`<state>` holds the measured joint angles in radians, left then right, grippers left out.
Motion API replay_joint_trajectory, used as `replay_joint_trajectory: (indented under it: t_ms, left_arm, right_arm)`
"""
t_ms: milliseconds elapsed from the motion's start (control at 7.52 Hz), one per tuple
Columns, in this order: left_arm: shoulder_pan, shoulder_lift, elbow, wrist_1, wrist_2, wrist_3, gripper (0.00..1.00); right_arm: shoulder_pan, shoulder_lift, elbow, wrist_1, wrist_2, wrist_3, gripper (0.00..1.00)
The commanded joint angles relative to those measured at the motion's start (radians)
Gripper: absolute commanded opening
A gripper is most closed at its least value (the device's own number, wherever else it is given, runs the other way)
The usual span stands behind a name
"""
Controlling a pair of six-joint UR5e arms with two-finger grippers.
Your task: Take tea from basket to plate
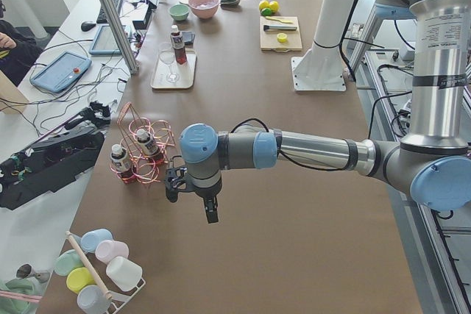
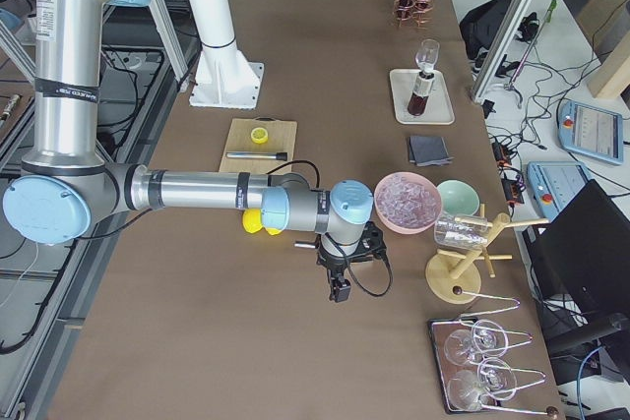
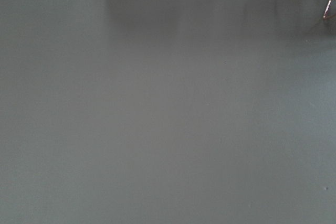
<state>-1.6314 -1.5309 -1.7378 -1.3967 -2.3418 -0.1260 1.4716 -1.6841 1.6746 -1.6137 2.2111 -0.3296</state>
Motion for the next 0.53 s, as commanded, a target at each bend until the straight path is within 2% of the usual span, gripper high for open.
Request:
replay_joint_trajectory:
  t_ms: [0, 399]
  left_arm:
    - [0.002, 0.000, 0.003, -0.004, 0.001, 0.002, 0.98]
    - [0.002, 0.002, 0.009, -0.005, 0.001, 0.002, 0.98]
  right_arm:
    - [0.000, 0.003, -0.003, 0.000, 0.001, 0.001, 1.00]
    - [-0.002, 0.006, -0.007, 0.002, -0.001, 0.001, 1.00]
